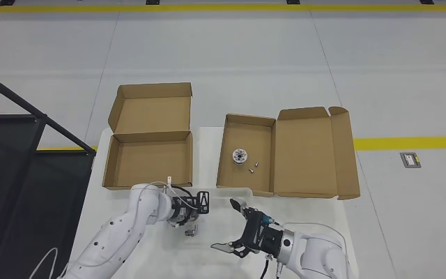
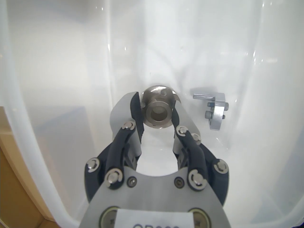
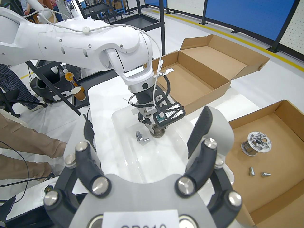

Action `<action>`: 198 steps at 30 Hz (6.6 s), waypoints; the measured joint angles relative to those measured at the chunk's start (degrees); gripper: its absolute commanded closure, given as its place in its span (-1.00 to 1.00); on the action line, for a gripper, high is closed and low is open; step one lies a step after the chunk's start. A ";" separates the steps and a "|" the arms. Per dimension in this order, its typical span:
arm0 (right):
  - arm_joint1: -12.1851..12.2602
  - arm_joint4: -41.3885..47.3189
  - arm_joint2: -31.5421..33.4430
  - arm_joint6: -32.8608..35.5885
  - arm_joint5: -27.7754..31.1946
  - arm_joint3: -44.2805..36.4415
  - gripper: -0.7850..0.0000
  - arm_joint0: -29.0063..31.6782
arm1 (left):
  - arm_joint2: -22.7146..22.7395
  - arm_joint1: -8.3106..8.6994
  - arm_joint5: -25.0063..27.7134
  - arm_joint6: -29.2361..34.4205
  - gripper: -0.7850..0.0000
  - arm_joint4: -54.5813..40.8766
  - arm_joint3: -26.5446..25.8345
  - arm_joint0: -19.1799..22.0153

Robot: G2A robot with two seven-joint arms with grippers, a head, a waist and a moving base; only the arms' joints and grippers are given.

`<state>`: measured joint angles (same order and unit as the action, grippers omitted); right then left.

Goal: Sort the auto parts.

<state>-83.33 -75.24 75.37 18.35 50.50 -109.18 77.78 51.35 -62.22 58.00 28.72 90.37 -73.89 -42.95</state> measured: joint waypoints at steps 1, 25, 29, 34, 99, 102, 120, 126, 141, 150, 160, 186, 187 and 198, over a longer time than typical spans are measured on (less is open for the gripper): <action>0.00 0.00 0.00 0.00 0.00 0.00 -1.00 0.00 | -0.32 -0.04 0.00 0.05 0.24 -0.27 0.34 0.33; 0.00 0.00 0.00 0.00 0.00 0.00 -1.00 0.00 | -3.29 2.22 0.00 1.06 1.00 -6.86 -2.20 2.58; 0.00 0.00 0.00 0.00 0.00 0.00 -1.00 0.00 | -1.37 3.87 0.00 1.76 1.00 -8.16 -7.25 0.85; 0.00 0.00 0.00 0.00 0.00 0.00 -1.00 0.00 | 4.59 6.34 -0.28 3.06 1.00 -9.41 -15.18 -3.29; 0.00 0.00 0.00 0.00 0.00 0.00 -1.00 0.00 | 7.16 2.39 -17.42 -23.30 1.00 -0.42 37.36 17.79; 0.00 0.00 0.00 0.00 0.00 0.00 -1.00 0.00 | 5.77 1.45 -17.54 -23.59 1.00 -0.14 40.15 19.52; 0.00 0.00 0.00 0.00 0.00 0.00 -1.00 0.00 | 1.91 -1.46 -16.43 -23.42 0.20 1.61 46.26 23.53; 0.00 0.00 0.00 0.00 0.00 0.00 -1.00 0.00 | 2.19 -1.53 -16.53 -23.58 0.17 1.64 46.52 24.22; 0.00 0.00 0.00 0.00 0.00 0.00 -1.00 0.00 | 11.68 5.89 -0.43 -26.05 0.13 4.26 25.84 17.48; 0.00 0.00 0.00 0.00 0.00 0.00 -1.00 0.00 | 14.03 13.29 -0.01 -26.15 0.14 -4.71 1.57 3.31; 0.00 0.00 0.00 0.00 0.00 0.00 -1.00 0.00 | 6.12 24.91 0.00 -23.94 -0.34 -12.93 -20.53 -3.57; 0.00 0.00 0.00 0.00 0.00 0.00 -1.00 0.00 | -7.50 29.77 -1.39 -16.12 -0.87 -15.24 -27.17 2.52; 0.00 0.00 0.00 0.00 0.00 0.00 -1.00 0.00 | -8.49 29.12 -0.93 -14.85 -0.87 -15.43 -26.71 3.23; 0.00 0.00 0.00 0.00 0.00 0.00 -1.00 0.00 | -18.94 21.96 -0.30 -6.55 -0.66 -15.17 -20.93 10.56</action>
<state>-83.33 -75.24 75.37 18.35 50.50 -109.18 77.78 32.41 -40.27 57.71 22.17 75.19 -94.83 -32.39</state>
